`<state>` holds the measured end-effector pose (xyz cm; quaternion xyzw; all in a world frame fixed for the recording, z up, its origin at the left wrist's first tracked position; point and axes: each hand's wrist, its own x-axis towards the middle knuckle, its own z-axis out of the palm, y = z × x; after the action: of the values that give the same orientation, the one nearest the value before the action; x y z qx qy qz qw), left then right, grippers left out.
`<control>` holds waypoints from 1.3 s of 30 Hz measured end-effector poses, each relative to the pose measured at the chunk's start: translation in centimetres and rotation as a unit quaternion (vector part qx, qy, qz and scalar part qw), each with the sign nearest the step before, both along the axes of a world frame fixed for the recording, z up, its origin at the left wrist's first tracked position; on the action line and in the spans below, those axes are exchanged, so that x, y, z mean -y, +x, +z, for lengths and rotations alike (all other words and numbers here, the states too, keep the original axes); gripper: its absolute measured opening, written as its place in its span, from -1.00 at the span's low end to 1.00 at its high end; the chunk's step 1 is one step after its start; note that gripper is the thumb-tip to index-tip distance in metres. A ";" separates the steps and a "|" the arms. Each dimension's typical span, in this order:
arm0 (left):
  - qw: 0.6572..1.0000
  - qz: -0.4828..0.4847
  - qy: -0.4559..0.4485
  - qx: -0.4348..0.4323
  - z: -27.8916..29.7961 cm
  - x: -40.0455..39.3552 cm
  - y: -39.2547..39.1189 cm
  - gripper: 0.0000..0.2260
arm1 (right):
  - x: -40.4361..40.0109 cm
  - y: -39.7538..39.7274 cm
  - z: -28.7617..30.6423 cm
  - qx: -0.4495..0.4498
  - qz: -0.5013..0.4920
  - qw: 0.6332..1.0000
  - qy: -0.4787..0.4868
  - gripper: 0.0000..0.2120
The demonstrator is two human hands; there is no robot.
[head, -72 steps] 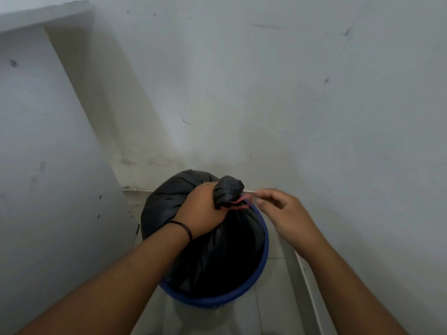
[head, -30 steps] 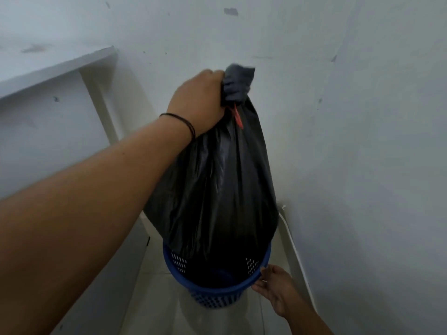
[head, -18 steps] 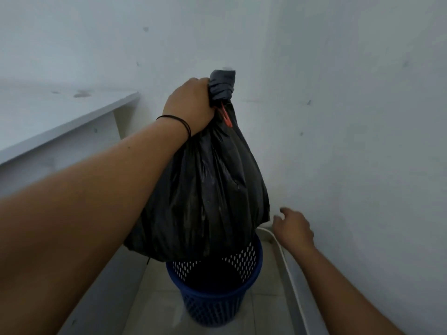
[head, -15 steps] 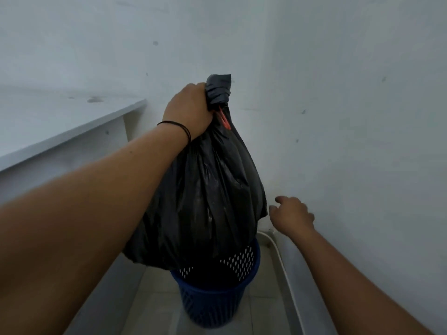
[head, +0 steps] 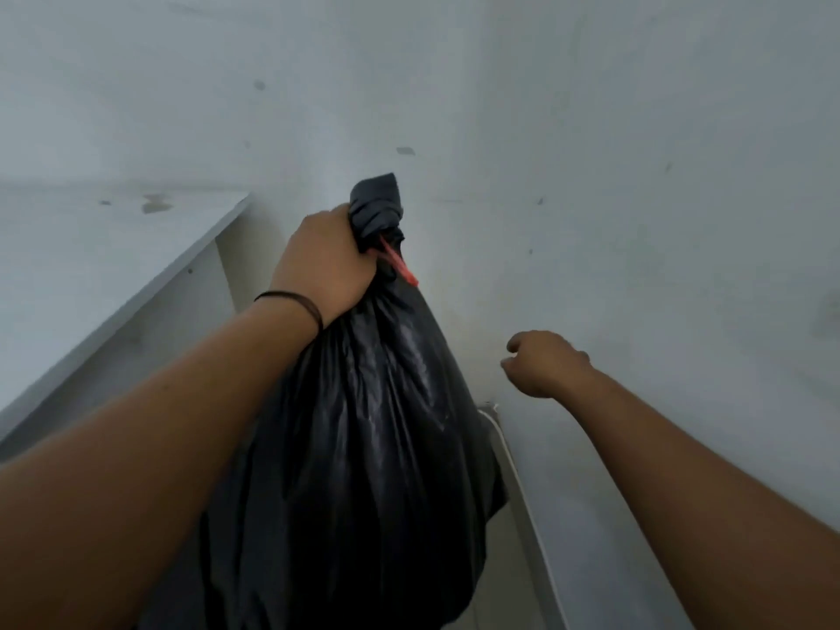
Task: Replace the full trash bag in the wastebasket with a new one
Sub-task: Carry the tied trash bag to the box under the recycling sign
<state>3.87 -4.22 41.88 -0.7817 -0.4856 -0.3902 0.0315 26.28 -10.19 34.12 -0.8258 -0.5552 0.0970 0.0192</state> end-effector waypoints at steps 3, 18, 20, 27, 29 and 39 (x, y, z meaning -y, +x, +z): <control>0.998 -0.014 -0.066 -0.002 2.4 0.5 0.4 -0.75 | 0.1 0.5 3.2 -0.035 0.014 0.998 -0.055 -0.62; 0.906 0.020 -0.405 0.122 17.8 11.2 1.7 -0.68 | 8.8 -1.9 25.6 -0.115 0.012 0.993 -0.011 -0.72; 0.903 0.030 -0.407 0.135 19.4 12.7 1.3 -0.69 | 9.8 -2.4 27.6 -0.119 0.029 0.992 0.006 -0.69; 0.900 0.075 -0.405 0.141 21.8 20.5 -3.8 -0.71 | 13.1 -7.1 29.8 -0.106 0.116 0.987 -0.034 -0.68; 0.895 0.088 -0.409 0.153 21.7 23.3 -6.1 -0.69 | 14.0 -9.4 29.6 -0.092 0.153 0.982 -0.064 -0.69; 0.833 0.248 -0.434 0.238 19.7 37.6 -21.6 -0.66 | 20.6 -26.0 27.3 -0.102 0.417 0.882 -0.193 -0.61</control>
<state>-17.77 -41.85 61.63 -0.4515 -0.7752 -0.2918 -0.3319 0.32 -30.75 61.39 -0.4913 -0.8134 0.2848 -0.1264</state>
